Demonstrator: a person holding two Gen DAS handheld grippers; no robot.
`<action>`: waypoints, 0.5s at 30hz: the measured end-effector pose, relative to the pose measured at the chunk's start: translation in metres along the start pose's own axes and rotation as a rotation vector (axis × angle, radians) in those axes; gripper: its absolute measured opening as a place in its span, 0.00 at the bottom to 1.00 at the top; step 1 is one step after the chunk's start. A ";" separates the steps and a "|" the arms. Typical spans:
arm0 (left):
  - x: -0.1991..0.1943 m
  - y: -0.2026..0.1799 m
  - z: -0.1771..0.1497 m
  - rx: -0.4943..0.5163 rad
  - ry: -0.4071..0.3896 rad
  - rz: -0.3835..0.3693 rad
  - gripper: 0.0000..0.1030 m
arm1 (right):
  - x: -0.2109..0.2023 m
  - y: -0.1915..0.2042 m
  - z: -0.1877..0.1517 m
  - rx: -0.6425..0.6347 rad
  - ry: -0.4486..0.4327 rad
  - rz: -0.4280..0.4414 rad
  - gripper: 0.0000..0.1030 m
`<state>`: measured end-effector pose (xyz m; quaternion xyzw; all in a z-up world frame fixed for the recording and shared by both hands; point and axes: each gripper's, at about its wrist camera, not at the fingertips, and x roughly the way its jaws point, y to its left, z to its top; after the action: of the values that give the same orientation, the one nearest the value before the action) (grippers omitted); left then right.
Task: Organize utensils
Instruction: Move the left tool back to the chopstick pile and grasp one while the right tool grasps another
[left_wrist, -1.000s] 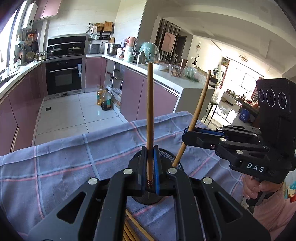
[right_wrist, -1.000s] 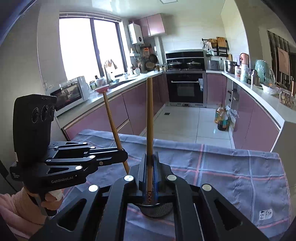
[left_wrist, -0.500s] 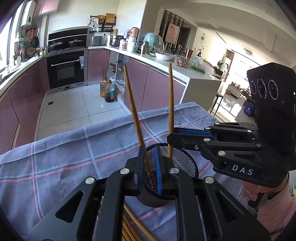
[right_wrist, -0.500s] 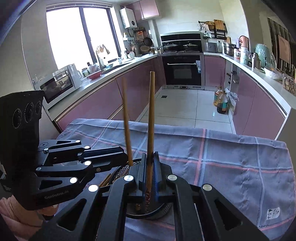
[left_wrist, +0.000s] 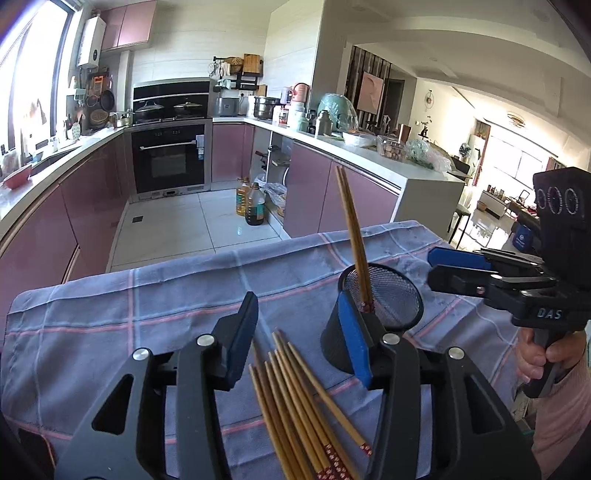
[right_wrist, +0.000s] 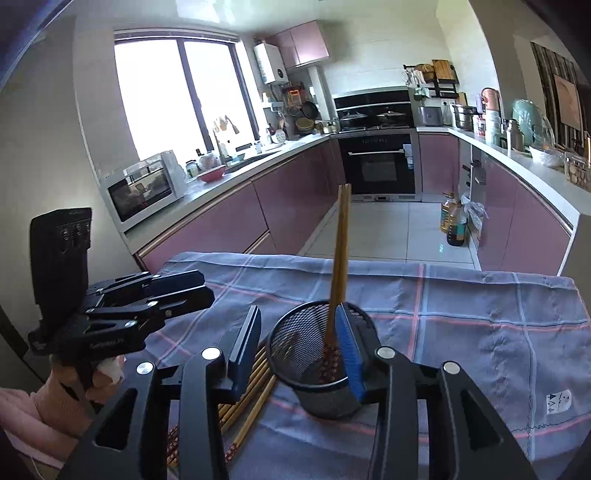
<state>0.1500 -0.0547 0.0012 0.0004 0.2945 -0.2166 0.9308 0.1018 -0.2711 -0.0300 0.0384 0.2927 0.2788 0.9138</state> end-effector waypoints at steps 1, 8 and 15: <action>-0.002 0.005 -0.005 -0.002 0.008 0.012 0.45 | -0.001 0.007 -0.004 -0.012 0.006 0.016 0.39; 0.006 0.031 -0.054 -0.033 0.128 0.049 0.46 | 0.028 0.033 -0.047 -0.008 0.142 0.064 0.39; 0.030 0.035 -0.096 -0.051 0.237 0.049 0.46 | 0.062 0.039 -0.073 0.036 0.249 0.028 0.37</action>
<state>0.1333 -0.0226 -0.0986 0.0097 0.4078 -0.1849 0.8941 0.0842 -0.2120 -0.1131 0.0240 0.4081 0.2887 0.8658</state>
